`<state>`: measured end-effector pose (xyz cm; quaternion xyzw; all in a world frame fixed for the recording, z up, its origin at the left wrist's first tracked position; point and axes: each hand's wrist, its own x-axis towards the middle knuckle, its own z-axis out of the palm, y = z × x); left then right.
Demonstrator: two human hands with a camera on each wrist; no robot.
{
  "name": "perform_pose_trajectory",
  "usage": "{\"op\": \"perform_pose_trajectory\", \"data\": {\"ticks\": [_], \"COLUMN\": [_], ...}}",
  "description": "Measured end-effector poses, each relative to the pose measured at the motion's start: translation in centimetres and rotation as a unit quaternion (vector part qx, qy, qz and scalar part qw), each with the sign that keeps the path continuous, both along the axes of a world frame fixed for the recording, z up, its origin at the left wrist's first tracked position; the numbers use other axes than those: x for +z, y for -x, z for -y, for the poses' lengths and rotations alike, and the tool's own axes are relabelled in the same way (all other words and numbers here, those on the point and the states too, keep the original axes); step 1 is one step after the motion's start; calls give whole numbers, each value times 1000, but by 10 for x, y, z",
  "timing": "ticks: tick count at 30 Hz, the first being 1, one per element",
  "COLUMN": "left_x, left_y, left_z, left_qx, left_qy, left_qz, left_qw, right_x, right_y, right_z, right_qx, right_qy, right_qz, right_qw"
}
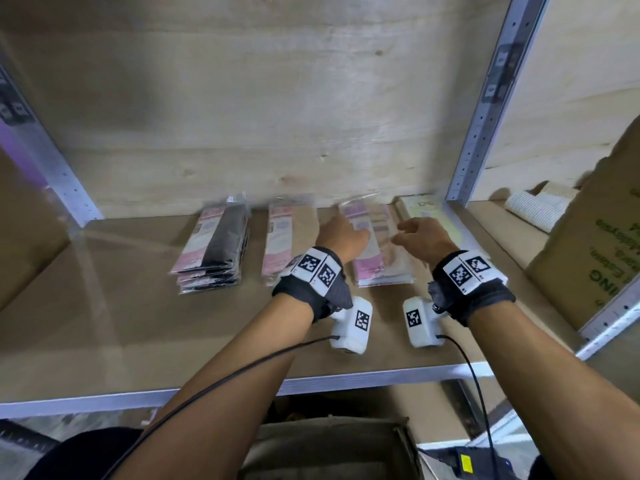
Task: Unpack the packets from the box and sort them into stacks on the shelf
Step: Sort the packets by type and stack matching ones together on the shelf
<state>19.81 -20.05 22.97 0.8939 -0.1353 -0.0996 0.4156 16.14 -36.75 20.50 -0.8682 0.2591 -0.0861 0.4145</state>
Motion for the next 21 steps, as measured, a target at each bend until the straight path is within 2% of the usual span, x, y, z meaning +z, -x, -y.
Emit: {"op": "perform_pose_trajectory", "data": {"ticks": [3,7,21], "left_x": [-13,-20,-38], "left_y": [-4,-8,-7], "left_z": [16,24,21], "left_qx": [-2,24,49], "left_qy": [-34,-34,64], "left_qz": [-40,-41,-85], "left_qw": [999,998,993], "right_x": [-10,-17,-25], "right_y": [1,-1,-1], "right_z": [3,8,11], "right_qx": [17,15,21], "right_qy": [-15,-41,-59], "right_qz": [-19,-6,-20], "right_qw": [1000,999,998]}}
